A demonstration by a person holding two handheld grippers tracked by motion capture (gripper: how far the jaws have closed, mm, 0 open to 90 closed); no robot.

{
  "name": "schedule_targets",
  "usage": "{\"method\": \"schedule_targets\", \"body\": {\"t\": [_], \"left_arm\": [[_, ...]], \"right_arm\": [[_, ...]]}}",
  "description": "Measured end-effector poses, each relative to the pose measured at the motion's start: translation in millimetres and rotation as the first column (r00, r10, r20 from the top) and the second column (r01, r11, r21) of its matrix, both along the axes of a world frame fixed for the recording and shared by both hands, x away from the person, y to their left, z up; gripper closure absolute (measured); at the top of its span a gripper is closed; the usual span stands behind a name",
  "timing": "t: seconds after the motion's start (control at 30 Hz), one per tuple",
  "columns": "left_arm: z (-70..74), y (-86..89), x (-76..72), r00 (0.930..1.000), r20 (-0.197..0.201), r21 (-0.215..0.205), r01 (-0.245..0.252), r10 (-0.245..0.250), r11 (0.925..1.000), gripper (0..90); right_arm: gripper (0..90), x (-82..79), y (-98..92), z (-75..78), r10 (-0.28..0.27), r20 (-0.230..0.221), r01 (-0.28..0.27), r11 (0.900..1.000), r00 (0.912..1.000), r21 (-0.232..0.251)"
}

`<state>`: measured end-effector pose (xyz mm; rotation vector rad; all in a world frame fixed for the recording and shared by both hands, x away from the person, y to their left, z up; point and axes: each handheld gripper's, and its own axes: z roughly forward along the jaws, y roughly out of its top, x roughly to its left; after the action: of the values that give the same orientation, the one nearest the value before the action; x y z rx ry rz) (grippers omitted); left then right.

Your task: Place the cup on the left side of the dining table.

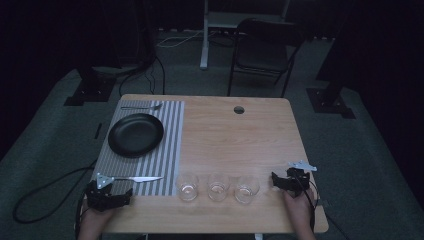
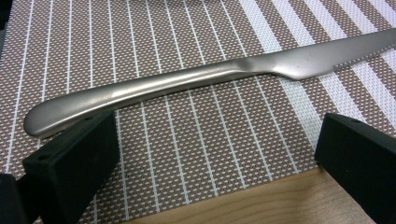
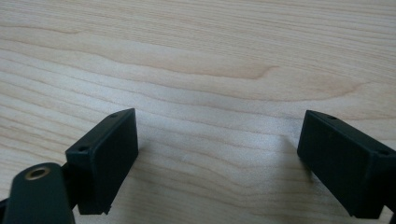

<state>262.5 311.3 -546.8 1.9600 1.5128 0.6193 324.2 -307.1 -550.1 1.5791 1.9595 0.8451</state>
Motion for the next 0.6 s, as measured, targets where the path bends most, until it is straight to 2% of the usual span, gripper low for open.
{"method": "schedule_targets", "body": {"t": [0.27,0.37,0.6], "left_arm": [[0.3,0.8,-0.6,0.9999,-0.004,0.001,0.012,-0.012,0.9999,0.2],[1.5,1.9,0.0,0.9995,-0.018,0.005,0.026,-0.026,0.9997,0.2],[1.2,4.0,-0.1,0.9982,-0.017,0.011,0.057,-0.057,0.9983,0.2]], "right_arm": [[11.9,0.0,-0.1,0.0,0.000,0.000,0.000,1.000,1.0000,-0.001],[12.0,-0.3,-0.1,0.0,0.000,0.000,0.000,1.000,1.0000,-0.001],[12.0,-0.6,0.0,0.1,-0.003,-0.001,0.003,1.000,1.0000,0.001]]}}
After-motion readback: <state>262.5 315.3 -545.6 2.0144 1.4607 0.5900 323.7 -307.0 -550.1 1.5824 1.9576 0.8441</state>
